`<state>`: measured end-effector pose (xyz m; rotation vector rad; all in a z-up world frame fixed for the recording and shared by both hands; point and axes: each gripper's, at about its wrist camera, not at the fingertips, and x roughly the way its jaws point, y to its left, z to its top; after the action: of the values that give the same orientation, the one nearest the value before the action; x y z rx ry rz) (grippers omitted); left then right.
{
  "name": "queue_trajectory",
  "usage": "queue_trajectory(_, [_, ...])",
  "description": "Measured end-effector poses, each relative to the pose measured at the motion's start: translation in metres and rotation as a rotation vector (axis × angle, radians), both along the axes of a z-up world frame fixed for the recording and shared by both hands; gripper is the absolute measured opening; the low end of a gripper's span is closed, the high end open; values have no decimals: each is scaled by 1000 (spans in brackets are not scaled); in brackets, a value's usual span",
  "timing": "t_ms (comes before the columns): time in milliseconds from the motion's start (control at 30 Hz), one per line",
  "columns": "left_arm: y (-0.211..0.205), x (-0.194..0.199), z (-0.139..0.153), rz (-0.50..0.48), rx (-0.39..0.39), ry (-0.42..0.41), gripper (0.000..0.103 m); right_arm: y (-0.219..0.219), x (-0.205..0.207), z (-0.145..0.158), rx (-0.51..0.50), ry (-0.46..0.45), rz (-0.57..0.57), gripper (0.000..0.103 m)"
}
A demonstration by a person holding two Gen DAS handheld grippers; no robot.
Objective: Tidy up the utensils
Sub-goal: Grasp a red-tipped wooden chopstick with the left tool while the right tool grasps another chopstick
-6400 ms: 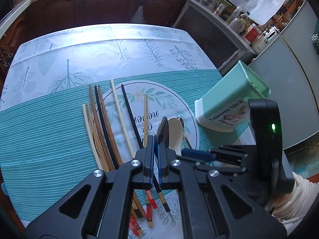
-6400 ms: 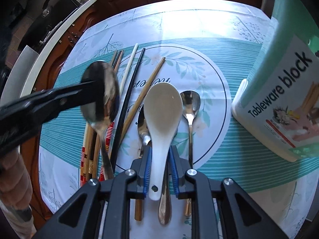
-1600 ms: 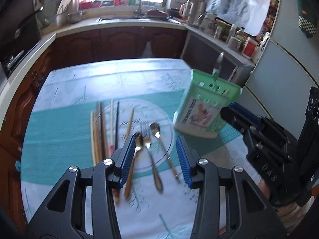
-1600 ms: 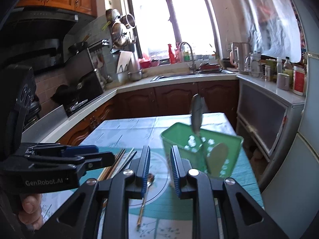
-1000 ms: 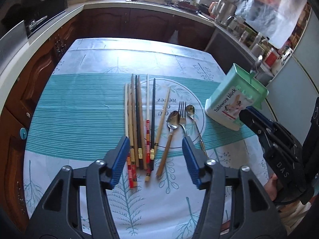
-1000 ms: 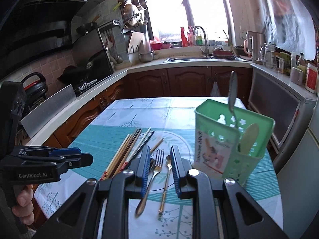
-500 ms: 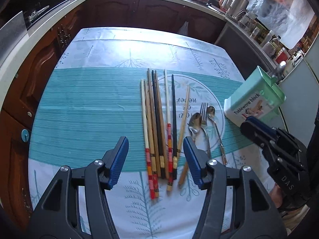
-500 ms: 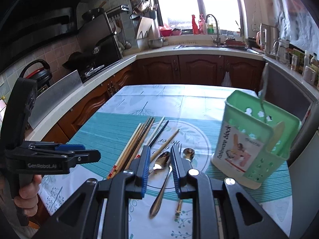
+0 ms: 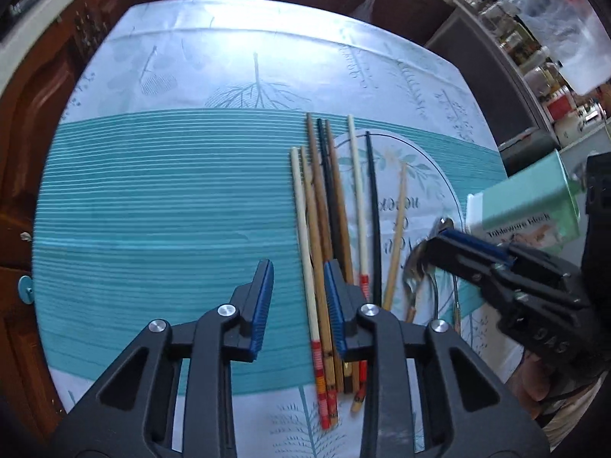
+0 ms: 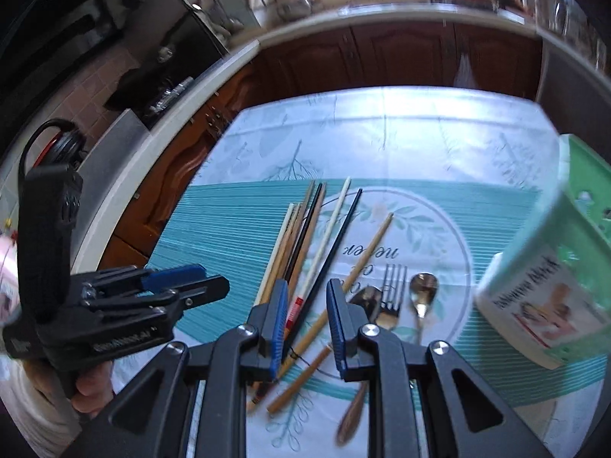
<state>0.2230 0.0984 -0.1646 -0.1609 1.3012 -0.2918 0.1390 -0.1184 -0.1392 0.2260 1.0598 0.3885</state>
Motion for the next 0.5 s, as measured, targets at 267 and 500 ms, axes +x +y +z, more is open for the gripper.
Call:
queue_trajectory(267, [-8, 27, -18, -17, -7, 65, 16, 15, 51, -38, -19, 220, -31, 17])
queue_trajectory(500, [-30, 37, -32, -40, 37, 92, 12, 15, 61, -43, -1, 259, -48, 17])
